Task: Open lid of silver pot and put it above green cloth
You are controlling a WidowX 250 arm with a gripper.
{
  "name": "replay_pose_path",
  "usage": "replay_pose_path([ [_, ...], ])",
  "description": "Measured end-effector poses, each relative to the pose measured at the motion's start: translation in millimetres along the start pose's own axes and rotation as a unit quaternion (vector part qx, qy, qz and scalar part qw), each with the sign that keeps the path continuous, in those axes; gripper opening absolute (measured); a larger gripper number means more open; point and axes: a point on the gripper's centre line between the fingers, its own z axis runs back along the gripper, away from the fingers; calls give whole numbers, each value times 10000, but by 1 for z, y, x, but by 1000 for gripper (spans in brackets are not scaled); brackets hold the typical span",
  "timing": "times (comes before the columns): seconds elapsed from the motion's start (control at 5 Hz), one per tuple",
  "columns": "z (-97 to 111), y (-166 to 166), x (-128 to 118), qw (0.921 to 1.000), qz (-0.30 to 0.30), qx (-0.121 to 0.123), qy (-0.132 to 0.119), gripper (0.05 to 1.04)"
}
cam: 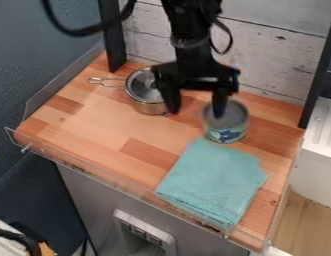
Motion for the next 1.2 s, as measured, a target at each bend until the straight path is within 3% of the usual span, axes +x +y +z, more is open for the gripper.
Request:
replay_pose_path([
  [0.4,-3,47,50,9956,880,287,-142,1000],
  [0.6,-11,65,64,9886,1407,469,-244,1000],
  [1.2,-41,82,77,9757,1987,846,-372,1000],
])
